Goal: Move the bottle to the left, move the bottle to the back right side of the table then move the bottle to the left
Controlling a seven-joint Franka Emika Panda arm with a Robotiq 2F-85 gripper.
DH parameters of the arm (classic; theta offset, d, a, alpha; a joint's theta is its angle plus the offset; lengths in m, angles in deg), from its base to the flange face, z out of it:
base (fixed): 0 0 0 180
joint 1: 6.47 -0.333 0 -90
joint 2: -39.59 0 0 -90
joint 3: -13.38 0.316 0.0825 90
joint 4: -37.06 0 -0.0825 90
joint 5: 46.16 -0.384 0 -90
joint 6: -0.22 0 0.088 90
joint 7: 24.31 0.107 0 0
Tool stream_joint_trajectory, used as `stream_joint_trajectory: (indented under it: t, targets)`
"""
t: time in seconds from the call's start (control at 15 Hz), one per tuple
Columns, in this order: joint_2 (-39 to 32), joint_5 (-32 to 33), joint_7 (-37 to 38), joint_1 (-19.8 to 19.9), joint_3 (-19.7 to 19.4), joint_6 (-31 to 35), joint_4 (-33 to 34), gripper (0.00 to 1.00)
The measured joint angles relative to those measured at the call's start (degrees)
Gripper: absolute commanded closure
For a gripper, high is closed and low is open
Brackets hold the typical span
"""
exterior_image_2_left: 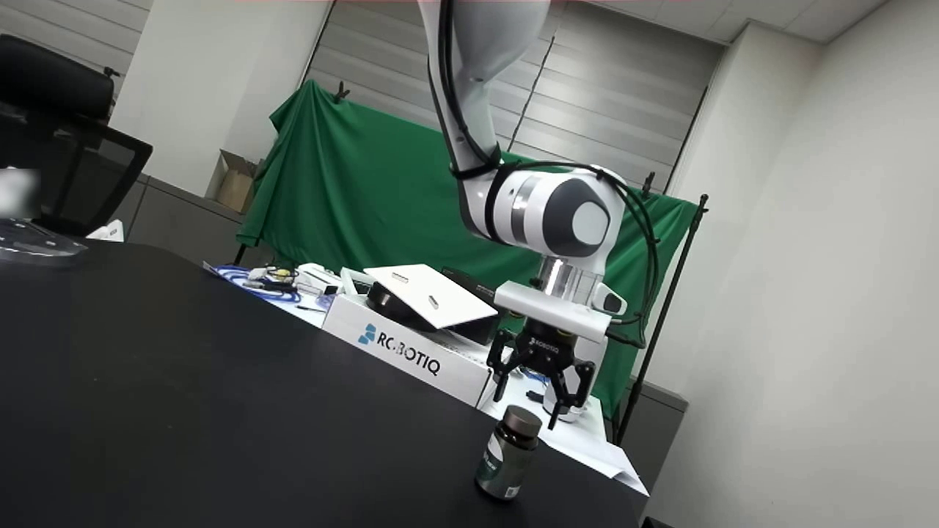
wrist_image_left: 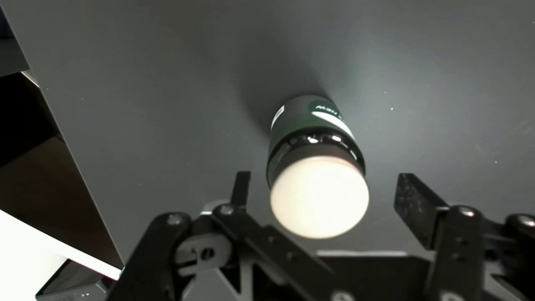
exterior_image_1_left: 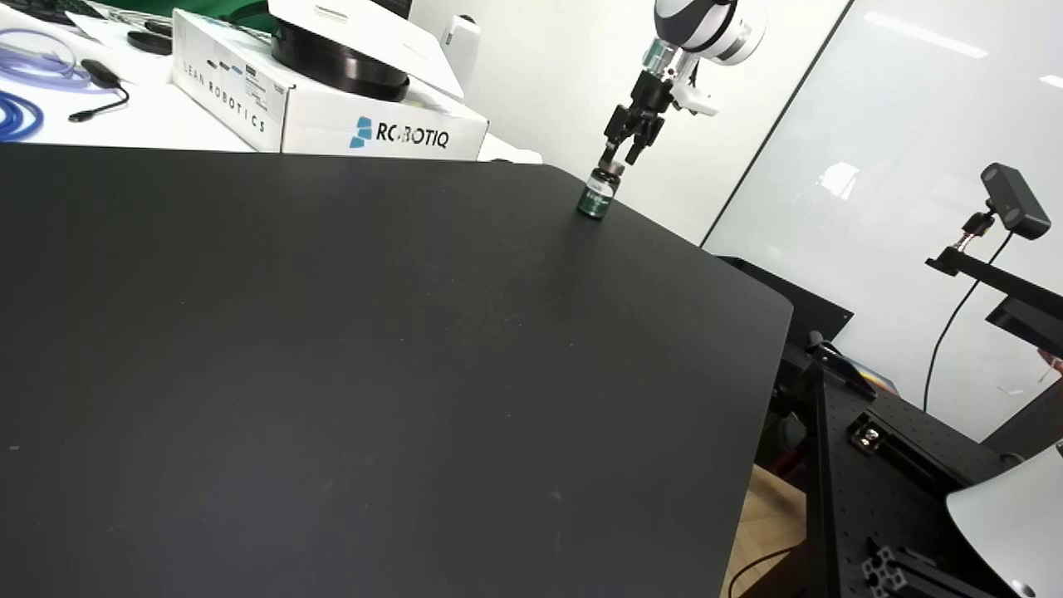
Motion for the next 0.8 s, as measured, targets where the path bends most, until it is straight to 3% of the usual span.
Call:
stream_joint_trajectory:
  t: [0.4, 0.8]
  targets:
    - [7.25, 0.1, 0.0, -0.19, -0.14, -0.83, -0.67, 0.0]
    - [18.75, 0.15, -0.08, -0.8, -0.14, -0.38, -6.08, 0.0]
